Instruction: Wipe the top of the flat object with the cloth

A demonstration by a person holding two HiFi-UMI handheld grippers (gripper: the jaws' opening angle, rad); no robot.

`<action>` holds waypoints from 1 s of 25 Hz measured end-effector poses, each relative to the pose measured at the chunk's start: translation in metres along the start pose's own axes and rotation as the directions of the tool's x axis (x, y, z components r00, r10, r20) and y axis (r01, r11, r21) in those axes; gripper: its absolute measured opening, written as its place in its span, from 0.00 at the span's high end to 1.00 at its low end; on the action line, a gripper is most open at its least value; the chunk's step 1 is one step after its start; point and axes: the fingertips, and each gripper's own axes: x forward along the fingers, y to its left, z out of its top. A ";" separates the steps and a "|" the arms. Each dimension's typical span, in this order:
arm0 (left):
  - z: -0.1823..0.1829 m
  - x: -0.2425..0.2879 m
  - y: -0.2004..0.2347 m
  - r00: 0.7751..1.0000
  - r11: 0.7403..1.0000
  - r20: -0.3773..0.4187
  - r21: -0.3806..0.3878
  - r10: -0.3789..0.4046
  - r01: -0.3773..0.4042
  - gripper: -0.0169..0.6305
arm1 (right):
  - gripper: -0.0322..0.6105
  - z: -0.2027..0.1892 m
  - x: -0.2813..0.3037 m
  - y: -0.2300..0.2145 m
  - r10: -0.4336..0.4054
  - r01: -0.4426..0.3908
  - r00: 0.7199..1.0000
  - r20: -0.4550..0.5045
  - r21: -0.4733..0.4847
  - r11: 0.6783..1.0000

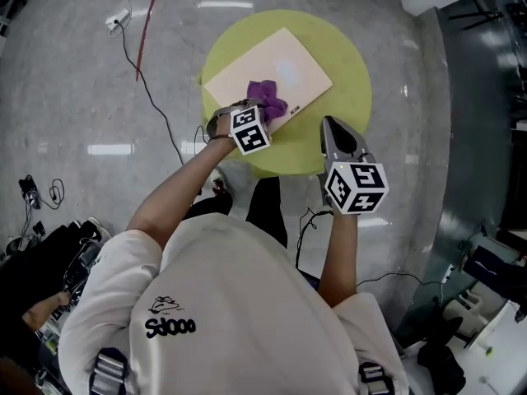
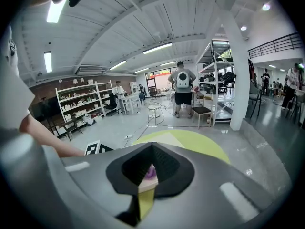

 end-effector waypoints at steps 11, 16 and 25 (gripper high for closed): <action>-0.003 -0.012 -0.066 0.979 0.978 0.060 0.082 -0.196 0.191 0.87 | 0.94 -0.012 0.004 0.028 -0.002 0.002 1.000 0.005 0.018 1.000; -0.025 -0.022 -0.025 0.990 0.993 0.079 0.009 -0.118 0.118 0.87 | 0.94 -0.012 0.010 0.039 0.000 0.000 1.000 0.002 0.023 1.000; -0.102 -0.061 0.100 0.991 0.961 0.025 -0.248 0.131 -0.121 0.87 | 0.94 -0.007 0.024 0.055 0.025 -0.025 1.000 -0.009 0.006 1.000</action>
